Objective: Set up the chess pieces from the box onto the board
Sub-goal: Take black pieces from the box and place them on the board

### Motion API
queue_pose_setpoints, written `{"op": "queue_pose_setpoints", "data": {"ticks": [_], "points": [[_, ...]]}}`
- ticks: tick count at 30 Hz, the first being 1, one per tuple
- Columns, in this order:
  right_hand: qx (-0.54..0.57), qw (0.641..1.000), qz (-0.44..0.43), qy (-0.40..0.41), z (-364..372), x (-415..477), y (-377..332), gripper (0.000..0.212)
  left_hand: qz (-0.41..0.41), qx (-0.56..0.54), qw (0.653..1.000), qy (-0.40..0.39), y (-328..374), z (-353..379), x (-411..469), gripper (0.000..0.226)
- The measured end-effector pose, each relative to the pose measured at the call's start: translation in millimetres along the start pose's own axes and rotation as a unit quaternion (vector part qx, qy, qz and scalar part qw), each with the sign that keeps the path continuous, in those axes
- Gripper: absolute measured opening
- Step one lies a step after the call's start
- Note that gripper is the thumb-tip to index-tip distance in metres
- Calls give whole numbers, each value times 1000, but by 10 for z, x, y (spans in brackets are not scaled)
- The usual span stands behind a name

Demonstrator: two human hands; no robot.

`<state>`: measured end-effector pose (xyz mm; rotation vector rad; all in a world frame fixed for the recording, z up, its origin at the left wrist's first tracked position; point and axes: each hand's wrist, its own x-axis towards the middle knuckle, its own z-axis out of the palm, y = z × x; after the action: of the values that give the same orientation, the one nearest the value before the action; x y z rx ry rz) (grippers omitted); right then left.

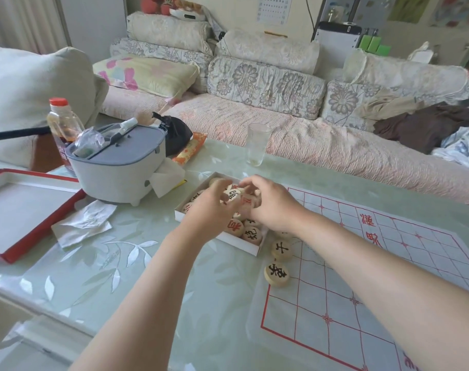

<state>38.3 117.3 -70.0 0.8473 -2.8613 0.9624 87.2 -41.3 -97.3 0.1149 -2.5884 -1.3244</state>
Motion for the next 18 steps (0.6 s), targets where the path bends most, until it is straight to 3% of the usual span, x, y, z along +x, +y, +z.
{"op": "queue_pose_setpoints", "data": {"ticks": [2,5,7,10,15,18], "points": [[39,999,-22,-3,53,17,-116,56,-2,-51,999,-13,70,17,-26,53],[58,998,-30,-15,114,75,-194,67,-48,-106,993,24,56,-36,-30,47],[42,998,-28,-21,122,142,-188,67,-92,-79,991,48,-24,-99,-30,42],[-43,999,-12,-8,127,271,-115,60,-94,-45,992,72,-150,-176,-23,39],[-133,989,33,-62,260,421,4,60,-83,-25,996,33,-190,-228,-15,49],[-148,988,22,-39,348,439,24,52,-73,27,997,10,-228,-194,-26,53]]}}
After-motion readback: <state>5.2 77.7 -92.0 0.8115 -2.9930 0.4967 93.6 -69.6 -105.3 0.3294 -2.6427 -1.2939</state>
